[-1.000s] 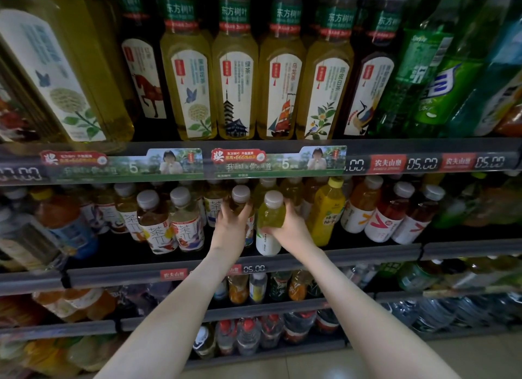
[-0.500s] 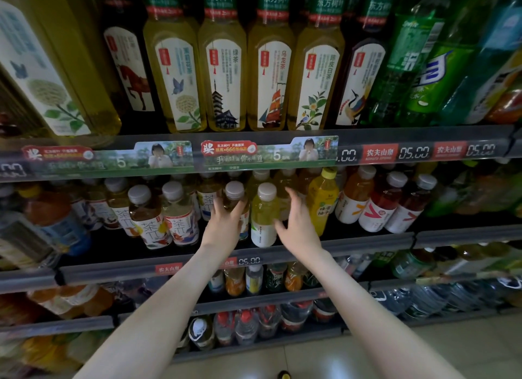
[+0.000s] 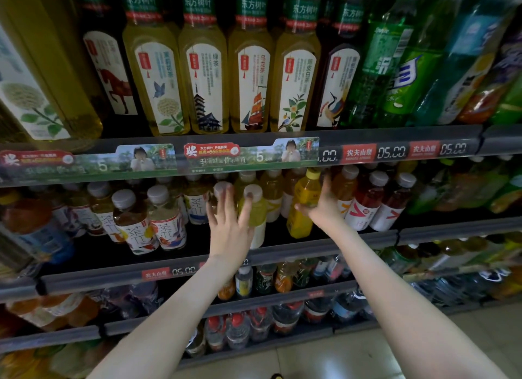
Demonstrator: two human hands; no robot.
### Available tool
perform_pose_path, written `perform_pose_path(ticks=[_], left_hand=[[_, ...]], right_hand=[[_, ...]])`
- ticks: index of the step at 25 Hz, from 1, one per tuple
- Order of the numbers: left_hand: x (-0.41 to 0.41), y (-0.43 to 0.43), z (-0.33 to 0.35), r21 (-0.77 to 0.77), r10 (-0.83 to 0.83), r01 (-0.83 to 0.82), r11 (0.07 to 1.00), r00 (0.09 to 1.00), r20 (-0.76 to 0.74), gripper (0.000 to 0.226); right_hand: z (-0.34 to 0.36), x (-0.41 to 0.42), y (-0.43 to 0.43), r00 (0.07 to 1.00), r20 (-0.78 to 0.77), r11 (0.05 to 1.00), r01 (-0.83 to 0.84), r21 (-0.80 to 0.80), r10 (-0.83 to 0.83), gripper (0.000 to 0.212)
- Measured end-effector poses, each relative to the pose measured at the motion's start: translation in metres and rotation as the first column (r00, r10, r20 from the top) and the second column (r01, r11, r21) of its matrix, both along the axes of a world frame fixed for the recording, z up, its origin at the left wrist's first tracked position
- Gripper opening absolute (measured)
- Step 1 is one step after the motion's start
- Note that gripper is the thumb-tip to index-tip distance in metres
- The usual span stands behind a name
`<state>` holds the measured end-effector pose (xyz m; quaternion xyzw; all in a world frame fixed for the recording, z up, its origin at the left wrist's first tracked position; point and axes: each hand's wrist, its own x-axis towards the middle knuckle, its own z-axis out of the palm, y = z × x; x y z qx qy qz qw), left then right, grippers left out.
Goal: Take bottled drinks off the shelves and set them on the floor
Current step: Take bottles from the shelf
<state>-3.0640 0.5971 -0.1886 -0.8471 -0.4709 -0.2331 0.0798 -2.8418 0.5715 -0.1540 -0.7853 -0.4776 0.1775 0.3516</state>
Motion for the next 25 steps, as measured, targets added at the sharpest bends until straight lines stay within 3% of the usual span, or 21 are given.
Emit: perform_pose_path(ticks=[2, 5, 8, 11, 15, 19, 22, 25], left_hand=[[0.011, 0.002, 0.011, 0.094, -0.009, 0.015, 0.995, 0.998, -0.065, 0.092], [0.022, 0.015, 0.015, -0.031, 0.047, -0.047, 0.998, 0.999, -0.019, 0.101], [0.026, 0.021, 0.017, -0.179, 0.004, -0.005, 0.984, 1.000, -0.007, 0.094], [0.021, 0.029, 0.020, -0.164, -0.067, 0.070, 0.984, 0.998, 0.022, 0.088], [0.012, 0.026, 0.028, -0.206, -0.023, 0.005, 0.978, 0.996, -0.085, 0.078], [0.016, 0.017, 0.030, -0.162, 0.019, -0.047, 0.986, 0.986, -0.168, 0.074], [0.020, 0.002, 0.028, -0.105, 0.051, -0.063, 0.992, 0.993, -0.111, 0.082], [0.033, -0.017, 0.027, 0.017, -0.031, 0.031, 0.999, 0.999, -0.039, 0.086]], right_hand=[[-0.001, 0.004, 0.005, 0.999, 0.038, 0.996, -0.012, -0.093, 0.015, 0.095], [-0.001, 0.003, 0.001, 0.999, 0.012, 0.997, 0.049, -0.055, -0.048, 0.088], [-0.001, 0.005, -0.004, 0.994, -0.099, 0.999, 0.036, -0.020, -0.038, 0.090], [-0.003, 0.006, -0.011, 0.998, -0.054, 1.000, -0.013, -0.023, 0.012, 0.086], [-0.006, 0.002, -0.026, 0.995, -0.092, 0.998, -0.044, 0.052, 0.049, 0.073], [-0.011, -0.005, -0.045, 0.985, -0.148, 0.988, -0.071, 0.135, 0.091, 0.074], [-0.008, -0.005, -0.059, 0.984, -0.155, 0.979, -0.054, 0.197, 0.085, 0.067], [0.002, 0.005, -0.070, 0.982, -0.169, 0.967, -0.043, 0.250, 0.087, 0.068]])
